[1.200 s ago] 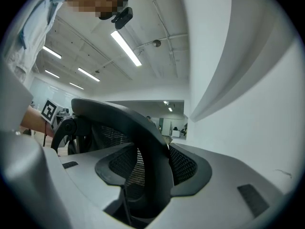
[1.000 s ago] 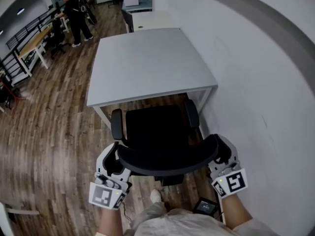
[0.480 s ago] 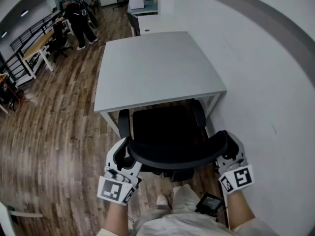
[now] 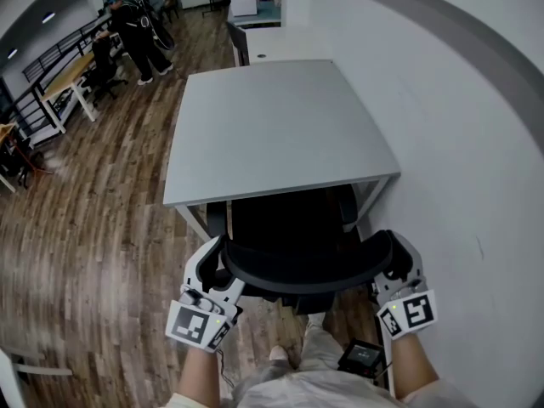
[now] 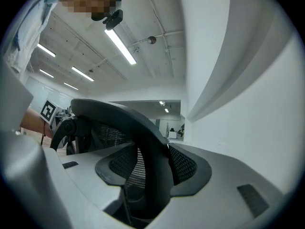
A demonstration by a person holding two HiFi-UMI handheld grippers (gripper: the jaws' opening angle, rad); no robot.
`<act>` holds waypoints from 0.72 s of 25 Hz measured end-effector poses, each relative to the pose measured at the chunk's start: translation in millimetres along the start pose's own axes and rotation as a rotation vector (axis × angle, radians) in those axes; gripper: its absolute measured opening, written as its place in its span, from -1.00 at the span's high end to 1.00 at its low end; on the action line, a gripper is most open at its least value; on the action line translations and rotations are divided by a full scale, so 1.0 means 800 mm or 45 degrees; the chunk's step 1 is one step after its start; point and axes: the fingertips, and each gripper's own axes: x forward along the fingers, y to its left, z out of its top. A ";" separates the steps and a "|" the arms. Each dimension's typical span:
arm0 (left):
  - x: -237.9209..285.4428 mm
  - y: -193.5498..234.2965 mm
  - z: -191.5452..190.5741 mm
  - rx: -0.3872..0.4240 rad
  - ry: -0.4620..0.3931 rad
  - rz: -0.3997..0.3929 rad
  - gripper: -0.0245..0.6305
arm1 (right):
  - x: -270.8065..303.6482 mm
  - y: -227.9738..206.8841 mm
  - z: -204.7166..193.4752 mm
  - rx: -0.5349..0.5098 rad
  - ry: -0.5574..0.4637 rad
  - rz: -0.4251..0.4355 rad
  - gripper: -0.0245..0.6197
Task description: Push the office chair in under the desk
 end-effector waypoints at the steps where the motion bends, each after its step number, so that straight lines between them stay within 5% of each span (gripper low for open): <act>1: 0.006 0.004 0.000 0.000 -0.001 0.001 0.19 | 0.007 -0.003 0.000 0.001 0.001 0.004 0.23; 18: 0.091 0.059 -0.007 0.004 0.000 0.060 0.19 | 0.107 -0.053 -0.006 0.005 -0.021 0.068 0.23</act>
